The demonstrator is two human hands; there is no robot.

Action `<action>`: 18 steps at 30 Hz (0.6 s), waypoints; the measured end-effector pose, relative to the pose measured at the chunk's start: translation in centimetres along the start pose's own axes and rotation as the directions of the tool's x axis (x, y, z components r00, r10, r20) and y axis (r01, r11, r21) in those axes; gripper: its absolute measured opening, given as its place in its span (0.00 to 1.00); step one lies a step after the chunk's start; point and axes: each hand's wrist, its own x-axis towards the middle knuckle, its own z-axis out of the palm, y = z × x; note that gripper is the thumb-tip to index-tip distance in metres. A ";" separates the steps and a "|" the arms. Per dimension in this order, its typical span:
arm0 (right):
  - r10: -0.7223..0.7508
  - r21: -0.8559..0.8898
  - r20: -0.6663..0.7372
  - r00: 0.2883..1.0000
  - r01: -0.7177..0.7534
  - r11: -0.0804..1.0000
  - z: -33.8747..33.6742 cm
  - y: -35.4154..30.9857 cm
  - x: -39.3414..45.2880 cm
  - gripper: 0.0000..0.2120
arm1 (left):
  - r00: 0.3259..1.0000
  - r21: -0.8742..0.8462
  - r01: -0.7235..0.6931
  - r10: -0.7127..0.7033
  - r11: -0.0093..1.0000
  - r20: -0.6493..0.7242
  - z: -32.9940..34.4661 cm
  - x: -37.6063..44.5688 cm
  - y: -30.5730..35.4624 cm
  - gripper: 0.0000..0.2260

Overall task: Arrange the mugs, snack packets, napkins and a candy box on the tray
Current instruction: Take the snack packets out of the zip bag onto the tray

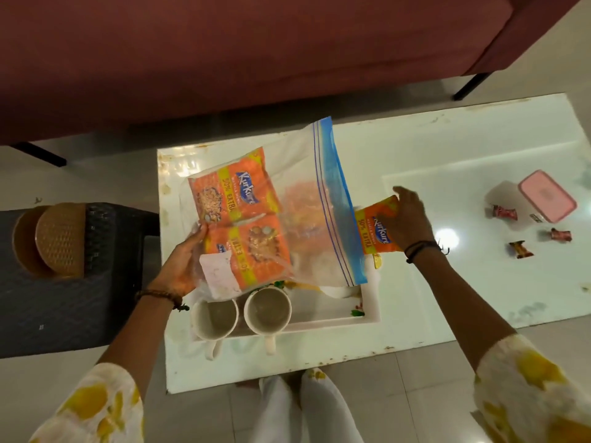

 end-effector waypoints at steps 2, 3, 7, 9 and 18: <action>-0.200 0.056 -0.198 0.960 0.215 0.975 -0.9 -1.8 -1.4 0.17 | 1.000 -0.007 0.014 -0.014 1.000 0.008 0.4 0.2 -0.2 0.14; -0.281 0.118 -0.239 0.929 0.316 0.941 -1.2 -2.9 -2.3 0.13 | 1.000 -0.009 0.025 -0.025 1.000 0.012 0.6 0.3 -0.3 0.14; -0.389 0.214 0.141 0.910 0.356 0.910 -0.8 -6.3 -4.9 0.12 | 0.998 0.009 0.051 -0.051 0.999 0.035 1.9 0.6 -0.7 0.15; -0.309 0.334 0.462 0.831 0.160 0.929 0.1 -7.5 -5.5 0.11 | 0.996 0.027 0.074 -0.076 0.997 0.052 2.5 0.8 -1.0 0.16; -0.209 0.428 0.612 0.763 -0.098 0.899 3.1 -7.8 -6.2 0.08 | 0.992 -0.074 0.116 -0.112 0.991 0.050 3.0 1.2 -1.9 0.17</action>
